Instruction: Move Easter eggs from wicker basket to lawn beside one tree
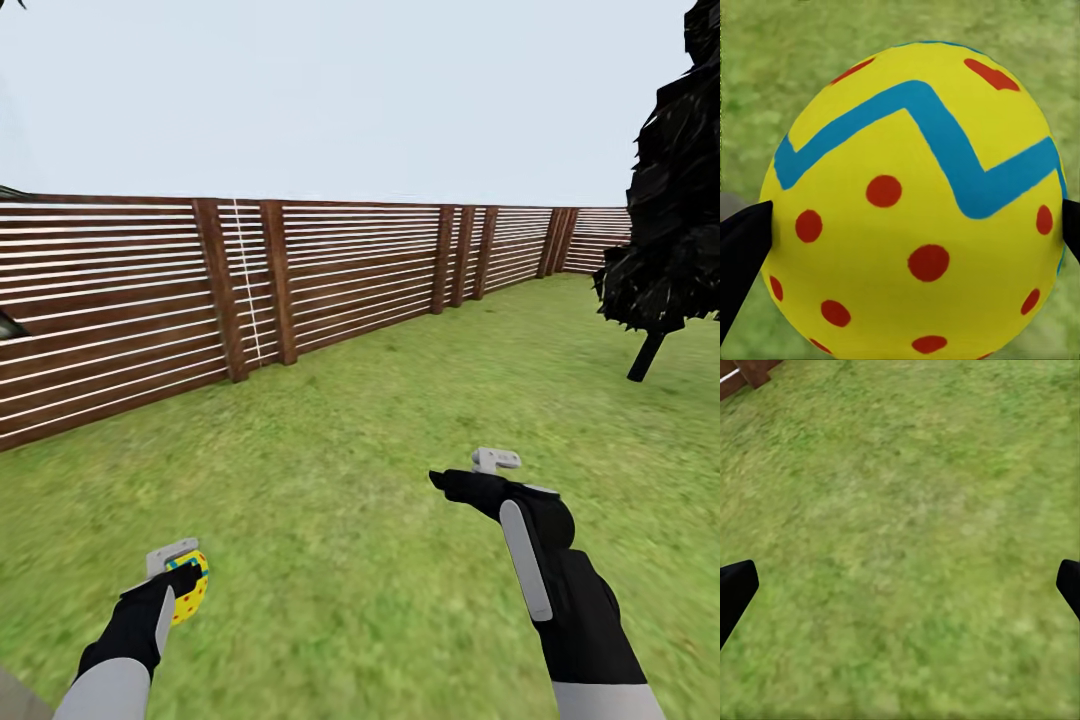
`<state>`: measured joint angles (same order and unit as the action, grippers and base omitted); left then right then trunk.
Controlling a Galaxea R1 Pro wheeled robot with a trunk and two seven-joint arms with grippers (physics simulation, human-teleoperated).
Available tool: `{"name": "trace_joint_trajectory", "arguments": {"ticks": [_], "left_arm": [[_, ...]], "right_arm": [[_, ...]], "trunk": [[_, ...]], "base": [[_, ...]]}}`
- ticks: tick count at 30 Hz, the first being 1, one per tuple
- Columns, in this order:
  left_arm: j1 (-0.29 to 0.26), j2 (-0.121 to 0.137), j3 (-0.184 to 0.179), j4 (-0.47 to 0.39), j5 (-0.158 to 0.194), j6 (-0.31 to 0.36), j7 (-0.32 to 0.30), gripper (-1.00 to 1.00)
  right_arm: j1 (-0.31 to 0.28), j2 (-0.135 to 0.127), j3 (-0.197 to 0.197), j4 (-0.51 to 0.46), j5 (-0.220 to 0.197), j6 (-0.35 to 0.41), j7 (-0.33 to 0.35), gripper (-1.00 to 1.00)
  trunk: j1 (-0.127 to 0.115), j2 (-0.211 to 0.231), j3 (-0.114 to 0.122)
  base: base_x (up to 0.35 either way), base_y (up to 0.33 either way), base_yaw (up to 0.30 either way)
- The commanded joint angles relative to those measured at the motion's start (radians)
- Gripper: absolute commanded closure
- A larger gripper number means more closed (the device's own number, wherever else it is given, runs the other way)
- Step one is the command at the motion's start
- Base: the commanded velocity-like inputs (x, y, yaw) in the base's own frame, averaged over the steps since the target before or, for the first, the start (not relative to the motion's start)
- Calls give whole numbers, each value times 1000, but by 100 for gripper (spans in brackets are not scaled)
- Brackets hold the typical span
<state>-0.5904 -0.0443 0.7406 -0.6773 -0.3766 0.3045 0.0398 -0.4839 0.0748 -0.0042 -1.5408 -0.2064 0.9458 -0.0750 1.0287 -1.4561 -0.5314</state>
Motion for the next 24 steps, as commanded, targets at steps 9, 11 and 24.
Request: {"name": "trace_joint_trajectory", "arguments": {"ticks": [9,11,24], "left_arm": [[-1,0,6,-2,-11,4,5,100],[-1,1,7,-2,-10,4,5,100],[-3,43,13,249,2,-106,17,100]], "right_arm": [[-1,0,0,-1,-10,4,-8,-100],[-1,0,0,-1,-10,4,-8,-100],[-1,0,1,-5,-12,4,-7,-100]], "trunk": [[35,-64,-29],[42,-78,-36],[92,-169,-76]], "base": [[0,0,0],[0,0,0],[0,0,0]]}}
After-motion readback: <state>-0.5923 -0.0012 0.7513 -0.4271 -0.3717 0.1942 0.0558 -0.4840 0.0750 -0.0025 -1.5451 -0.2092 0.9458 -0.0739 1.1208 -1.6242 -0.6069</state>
